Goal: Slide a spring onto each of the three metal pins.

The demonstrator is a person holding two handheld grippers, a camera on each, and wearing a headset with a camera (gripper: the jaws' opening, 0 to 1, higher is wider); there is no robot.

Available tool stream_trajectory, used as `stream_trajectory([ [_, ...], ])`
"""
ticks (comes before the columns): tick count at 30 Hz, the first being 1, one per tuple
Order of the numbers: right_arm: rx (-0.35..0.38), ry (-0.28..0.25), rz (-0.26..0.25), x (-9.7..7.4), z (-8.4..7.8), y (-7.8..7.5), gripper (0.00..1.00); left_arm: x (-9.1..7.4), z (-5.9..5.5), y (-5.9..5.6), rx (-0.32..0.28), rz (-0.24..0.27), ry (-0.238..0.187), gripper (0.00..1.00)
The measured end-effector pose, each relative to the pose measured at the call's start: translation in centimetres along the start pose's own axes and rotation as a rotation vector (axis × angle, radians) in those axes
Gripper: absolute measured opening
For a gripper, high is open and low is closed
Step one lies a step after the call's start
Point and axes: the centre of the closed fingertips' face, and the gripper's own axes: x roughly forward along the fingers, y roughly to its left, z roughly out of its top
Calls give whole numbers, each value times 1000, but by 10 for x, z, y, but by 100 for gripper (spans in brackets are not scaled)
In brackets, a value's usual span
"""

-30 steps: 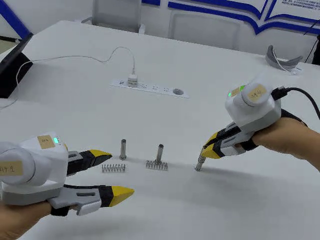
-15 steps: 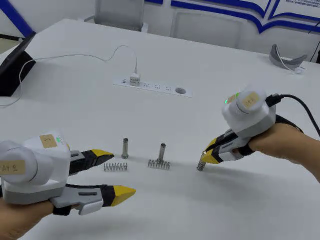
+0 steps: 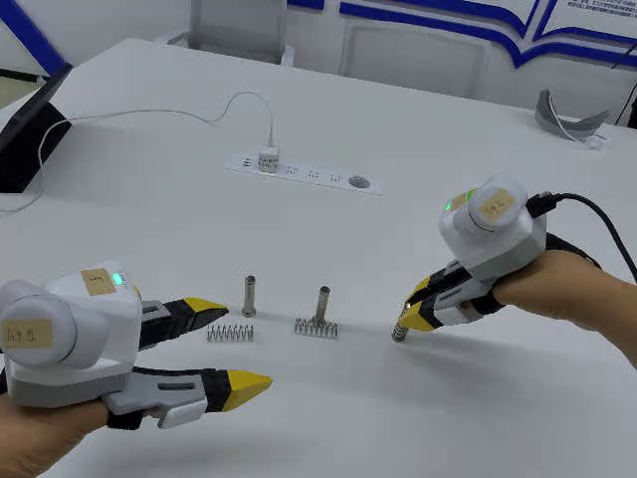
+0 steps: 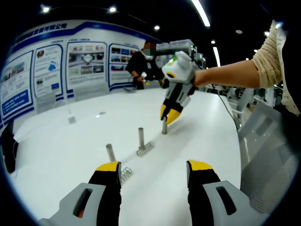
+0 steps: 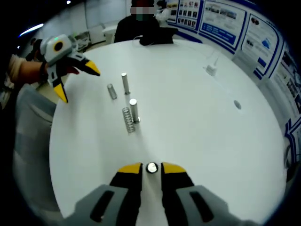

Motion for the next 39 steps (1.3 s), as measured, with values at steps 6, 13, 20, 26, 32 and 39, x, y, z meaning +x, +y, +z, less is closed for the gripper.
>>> stream_trajectory([
  [6, -35, -16, -5, -8, 10, 5, 18, 0, 0, 0, 0, -1, 1, 57],
  [13, -102, -36, 20, -3, 31, 17, 18, 2, 2, -1, 7, -7, 1, 56],
  [20, -151, -36, 67, 13, 41, 30, 18, 0, 1, -2, 9, -6, 5, 56],
  [26, -181, -36, 99, 29, 48, 38, 17, -1, 0, -3, 12, -6, 10, 56],
  [32, -207, -17, 116, 48, 50, 42, 16, 0, 1, -2, 13, -5, 13, 55],
  [39, -224, 5, 113, 61, 49, 40, 15, 1, 0, -3, 13, -7, 15, 55],
])
